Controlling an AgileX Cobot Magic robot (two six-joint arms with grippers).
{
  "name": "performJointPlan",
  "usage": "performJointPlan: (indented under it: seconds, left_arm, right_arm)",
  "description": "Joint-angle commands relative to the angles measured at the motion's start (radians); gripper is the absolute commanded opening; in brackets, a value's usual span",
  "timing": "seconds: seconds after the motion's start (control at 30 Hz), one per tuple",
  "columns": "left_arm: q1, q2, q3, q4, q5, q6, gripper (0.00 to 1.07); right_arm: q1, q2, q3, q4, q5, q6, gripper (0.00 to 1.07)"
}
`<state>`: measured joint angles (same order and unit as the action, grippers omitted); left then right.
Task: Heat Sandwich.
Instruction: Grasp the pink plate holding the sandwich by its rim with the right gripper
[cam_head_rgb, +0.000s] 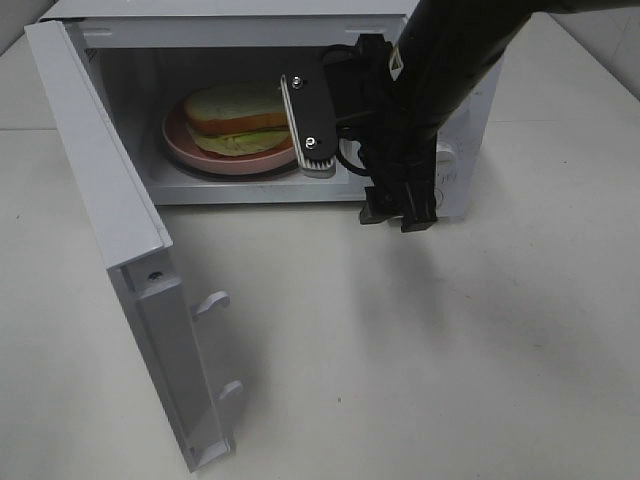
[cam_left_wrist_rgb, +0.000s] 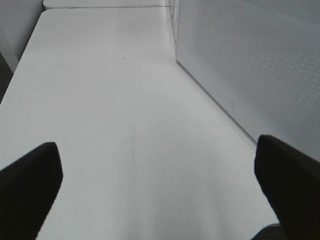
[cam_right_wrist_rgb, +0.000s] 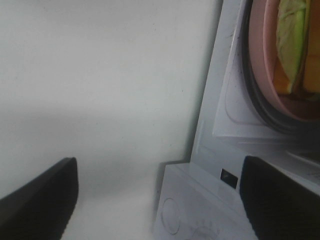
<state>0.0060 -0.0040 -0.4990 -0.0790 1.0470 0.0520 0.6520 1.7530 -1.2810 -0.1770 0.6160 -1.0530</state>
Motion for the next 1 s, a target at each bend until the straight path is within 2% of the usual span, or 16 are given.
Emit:
performJointPlan:
  seconds: [0.03, 0.6, 1.0]
  left_arm:
    - [0.004, -0.012, 0.006, -0.006, -0.011, -0.004, 1.0]
    - [0.004, -0.012, 0.006, -0.006, -0.011, -0.004, 1.0]
    - [0.004, -0.012, 0.006, -0.006, -0.011, -0.004, 1.0]
  right_arm:
    - [0.011, 0.032, -0.035, 0.002, -0.023, 0.024, 0.83]
    - [0.029, 0.193, -0.192, 0.008, -0.061, 0.058, 0.81]
    - [0.029, 0.342, -0.343, 0.008, -0.063, 0.09, 0.79]
